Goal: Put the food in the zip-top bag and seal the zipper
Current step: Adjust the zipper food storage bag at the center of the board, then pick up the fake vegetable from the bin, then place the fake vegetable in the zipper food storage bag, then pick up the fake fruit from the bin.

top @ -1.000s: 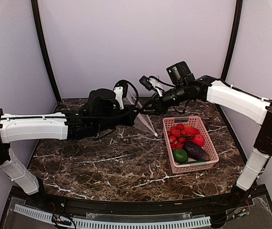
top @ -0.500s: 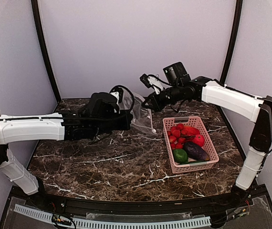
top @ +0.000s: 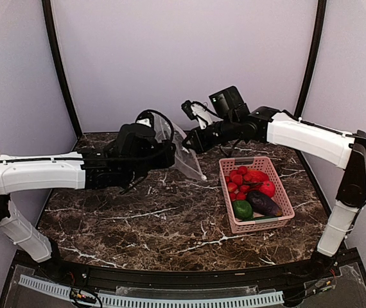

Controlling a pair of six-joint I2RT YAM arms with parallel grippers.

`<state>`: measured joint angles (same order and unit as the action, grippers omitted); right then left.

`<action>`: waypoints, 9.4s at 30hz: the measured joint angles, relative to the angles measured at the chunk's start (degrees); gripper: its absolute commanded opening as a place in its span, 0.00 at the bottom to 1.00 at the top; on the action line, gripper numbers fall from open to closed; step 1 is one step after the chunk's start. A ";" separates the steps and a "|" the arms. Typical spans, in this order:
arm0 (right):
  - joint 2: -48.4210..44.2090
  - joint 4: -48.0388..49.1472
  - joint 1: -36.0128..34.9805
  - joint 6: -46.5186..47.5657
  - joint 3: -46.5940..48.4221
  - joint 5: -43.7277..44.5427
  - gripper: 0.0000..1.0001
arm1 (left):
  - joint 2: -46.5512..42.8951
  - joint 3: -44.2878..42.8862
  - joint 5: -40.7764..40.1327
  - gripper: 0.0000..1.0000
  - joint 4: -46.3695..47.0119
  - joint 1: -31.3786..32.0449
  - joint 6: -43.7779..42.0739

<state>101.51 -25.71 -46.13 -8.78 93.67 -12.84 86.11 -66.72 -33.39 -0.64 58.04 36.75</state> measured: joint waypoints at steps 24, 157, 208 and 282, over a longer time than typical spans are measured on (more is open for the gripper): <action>-0.13 0.02 0.07 -5.11 -0.07 10.82 0.00 | 11.06 -9.81 -3.02 0.02 -7.89 0.00 6.86; -27.80 -3.19 25.38 18.73 -4.94 -46.31 0.51 | 8.41 -21.81 32.33 0.01 -14.27 -4.59 -3.74; -15.61 13.88 14.62 10.40 -5.18 -30.03 0.90 | 5.79 -16.28 40.37 0.01 -6.19 -6.32 13.38; -19.74 -11.96 26.80 36.00 -36.94 1.05 0.21 | 16.48 -44.76 35.04 0.01 -65.22 -11.91 -25.40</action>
<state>81.78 -37.67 -19.33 27.22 56.73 -11.79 102.59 -111.48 1.65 -65.87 46.13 11.35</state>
